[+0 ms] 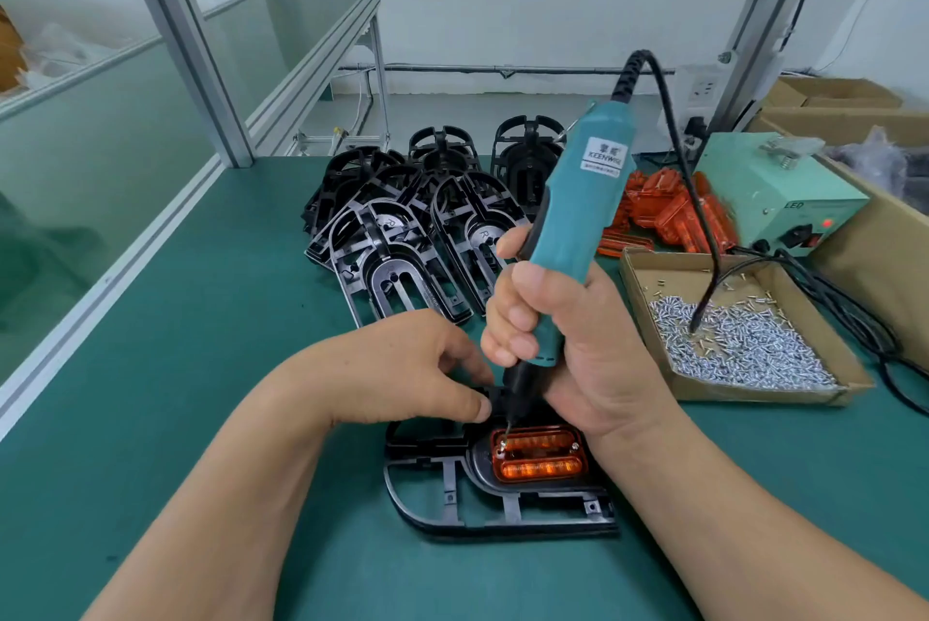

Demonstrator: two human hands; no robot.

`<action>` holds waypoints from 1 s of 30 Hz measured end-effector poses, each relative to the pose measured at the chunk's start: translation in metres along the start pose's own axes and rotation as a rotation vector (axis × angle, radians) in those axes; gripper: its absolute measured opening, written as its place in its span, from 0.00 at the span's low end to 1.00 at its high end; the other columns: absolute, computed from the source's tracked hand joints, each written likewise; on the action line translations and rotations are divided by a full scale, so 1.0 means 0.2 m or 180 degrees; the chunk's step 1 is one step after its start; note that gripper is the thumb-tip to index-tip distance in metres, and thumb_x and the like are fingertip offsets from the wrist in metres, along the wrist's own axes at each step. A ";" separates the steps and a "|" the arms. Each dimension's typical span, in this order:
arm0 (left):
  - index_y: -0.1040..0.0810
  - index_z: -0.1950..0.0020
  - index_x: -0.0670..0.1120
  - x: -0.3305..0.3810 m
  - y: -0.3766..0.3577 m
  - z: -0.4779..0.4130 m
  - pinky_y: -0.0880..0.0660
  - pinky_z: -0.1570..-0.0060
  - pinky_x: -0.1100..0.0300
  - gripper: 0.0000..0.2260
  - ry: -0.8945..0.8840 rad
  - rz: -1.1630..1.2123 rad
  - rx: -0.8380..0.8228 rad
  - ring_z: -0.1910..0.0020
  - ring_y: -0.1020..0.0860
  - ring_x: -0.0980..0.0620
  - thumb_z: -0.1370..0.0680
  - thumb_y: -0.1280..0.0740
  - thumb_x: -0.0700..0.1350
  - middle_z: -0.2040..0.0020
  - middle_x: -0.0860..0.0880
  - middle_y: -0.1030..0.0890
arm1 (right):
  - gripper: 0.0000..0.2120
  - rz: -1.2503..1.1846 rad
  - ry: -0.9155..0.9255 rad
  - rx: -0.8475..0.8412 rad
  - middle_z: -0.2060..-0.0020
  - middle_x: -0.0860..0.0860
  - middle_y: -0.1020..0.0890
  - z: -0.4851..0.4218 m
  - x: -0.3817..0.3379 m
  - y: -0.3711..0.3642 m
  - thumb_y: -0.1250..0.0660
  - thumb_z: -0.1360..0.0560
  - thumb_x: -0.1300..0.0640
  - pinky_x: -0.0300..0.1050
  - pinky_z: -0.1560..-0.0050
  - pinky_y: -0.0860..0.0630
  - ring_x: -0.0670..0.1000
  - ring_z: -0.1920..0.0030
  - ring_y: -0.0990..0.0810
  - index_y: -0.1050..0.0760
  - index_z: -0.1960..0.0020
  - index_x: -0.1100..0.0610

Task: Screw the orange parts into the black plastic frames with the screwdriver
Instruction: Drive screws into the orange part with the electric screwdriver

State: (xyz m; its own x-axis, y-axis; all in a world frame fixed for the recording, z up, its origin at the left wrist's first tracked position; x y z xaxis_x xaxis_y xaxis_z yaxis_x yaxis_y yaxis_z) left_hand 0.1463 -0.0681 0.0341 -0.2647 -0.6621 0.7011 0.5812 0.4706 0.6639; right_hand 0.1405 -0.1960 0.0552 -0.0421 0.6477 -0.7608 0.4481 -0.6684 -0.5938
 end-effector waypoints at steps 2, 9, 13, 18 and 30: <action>0.20 0.65 0.65 0.01 0.00 0.00 0.35 0.69 0.68 0.12 0.0010 0.0019 0.0042 0.72 0.30 0.61 0.25 0.23 0.52 0.72 0.59 0.27 | 0.08 0.0048 -0.0017 -0.0031 0.70 0.51 0.29 0.00 0.01 -0.01 0.30 0.24 0.60 0.44 0.69 0.28 0.48 0.74 0.30 0.22 0.45 0.56; 0.24 0.67 0.59 0.02 0.00 0.01 0.38 0.69 0.59 0.13 0.0064 0.0011 0.0039 0.71 0.35 0.54 0.27 0.23 0.53 0.70 0.55 0.34 | 0.09 0.0383 0.0010 -0.0167 0.69 0.52 0.29 0.01 0.01 -0.03 0.31 0.24 0.60 0.46 0.68 0.28 0.50 0.73 0.31 0.23 0.44 0.57; 0.24 0.60 0.45 0.03 -0.02 0.02 0.33 0.61 0.52 0.14 0.0101 0.0098 -0.0080 0.65 0.31 0.50 0.30 0.25 0.54 0.65 0.48 0.29 | 0.10 0.0623 0.0065 -0.0438 0.70 0.55 0.30 0.03 0.02 -0.08 0.31 0.23 0.61 0.47 0.67 0.28 0.50 0.73 0.30 0.22 0.42 0.57; 0.26 0.62 0.53 0.05 -0.04 0.01 0.27 0.60 0.49 0.08 -0.0015 0.0117 -0.0148 0.63 0.29 0.55 0.28 0.28 0.47 0.63 0.53 0.26 | 0.10 0.0863 0.0066 -0.0702 0.71 0.59 0.31 0.04 0.04 -0.12 0.30 0.21 0.61 0.47 0.67 0.30 0.51 0.73 0.31 0.22 0.40 0.58; 0.23 0.62 0.77 0.18 0.00 0.08 0.31 0.63 0.80 0.35 -0.0646 0.0541 -0.0183 0.64 0.25 0.76 0.22 0.32 0.31 0.65 0.77 0.24 | 0.06 0.1152 -0.0370 -0.1028 0.72 0.49 0.27 0.03 0.09 -0.17 0.30 0.23 0.61 0.44 0.68 0.29 0.49 0.74 0.30 0.25 0.48 0.56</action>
State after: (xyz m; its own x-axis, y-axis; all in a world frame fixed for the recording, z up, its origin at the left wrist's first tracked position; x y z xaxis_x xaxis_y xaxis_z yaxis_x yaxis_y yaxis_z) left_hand 0.1250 -0.0825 0.0631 -0.3051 -0.4433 0.8429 0.6718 0.5272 0.5204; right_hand 0.1196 -0.1625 0.0601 0.0762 0.3377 -0.9381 0.7052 -0.6834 -0.1887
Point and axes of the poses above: each hand's wrist, its own z-axis away from the middle knuckle, its own y-axis out of the back of the hand, x = y × z, the point moved 6 cm from there along -z, towards the middle knuckle
